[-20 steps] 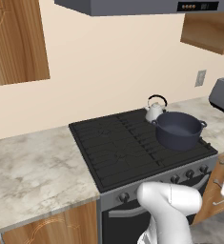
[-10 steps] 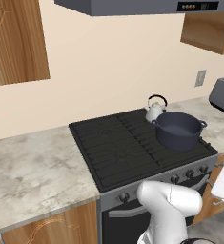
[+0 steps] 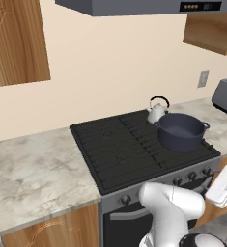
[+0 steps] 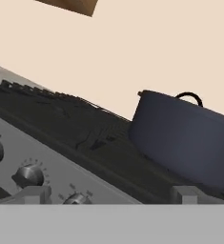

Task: Pick the kettle from the cabinet and place it on a stove burner. Then pick the pot from the counter and place it on another stove burner. Finally, turn both burners on.

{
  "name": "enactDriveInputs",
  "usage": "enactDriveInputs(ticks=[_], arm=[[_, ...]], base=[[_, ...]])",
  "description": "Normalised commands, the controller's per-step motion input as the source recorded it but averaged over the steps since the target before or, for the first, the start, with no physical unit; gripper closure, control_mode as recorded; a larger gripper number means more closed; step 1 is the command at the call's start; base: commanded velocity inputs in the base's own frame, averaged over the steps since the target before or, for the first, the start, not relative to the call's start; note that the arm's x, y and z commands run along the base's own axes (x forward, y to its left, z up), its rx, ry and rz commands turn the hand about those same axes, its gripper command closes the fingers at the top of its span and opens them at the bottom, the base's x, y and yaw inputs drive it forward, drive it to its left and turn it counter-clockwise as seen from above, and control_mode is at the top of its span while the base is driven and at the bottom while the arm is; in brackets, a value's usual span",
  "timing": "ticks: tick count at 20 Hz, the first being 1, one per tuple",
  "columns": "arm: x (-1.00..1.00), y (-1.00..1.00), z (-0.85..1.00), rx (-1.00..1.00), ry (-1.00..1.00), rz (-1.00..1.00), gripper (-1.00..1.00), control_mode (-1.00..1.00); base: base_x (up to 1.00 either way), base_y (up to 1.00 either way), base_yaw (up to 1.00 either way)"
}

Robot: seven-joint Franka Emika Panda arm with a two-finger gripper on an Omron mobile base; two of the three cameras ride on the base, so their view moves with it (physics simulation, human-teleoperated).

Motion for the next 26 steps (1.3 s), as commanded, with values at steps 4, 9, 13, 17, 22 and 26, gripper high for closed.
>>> enactDriveInputs(ticks=[4,9,13,17,22,26], arm=[[0.11,-0.03,-0.18,0.09,0.0,-0.02,-1.0,-1.0],[0.17,0.0,-0.13,0.09,0.0,-0.06,-1.0,-1.0],[0.12,-0.11,-0.22,0.09,0.0,-0.08,-1.0,-1.0],[0.08,-0.1,-0.24,0.09,0.0,-0.08,-1.0,-1.0],[0.18,-0.06,-0.16,0.05,0.0,-0.06,-1.0,-1.0],[0.26,-0.1,-0.14,0.05,0.0,-0.01,-1.0,-1.0]], base=[[0.0,0.0,0.0],[0.0,0.0,0.0],[0.0,0.0,0.0],[0.0,0.0,0.0],[0.0,0.0,0.0],[0.0,0.0,0.0]])
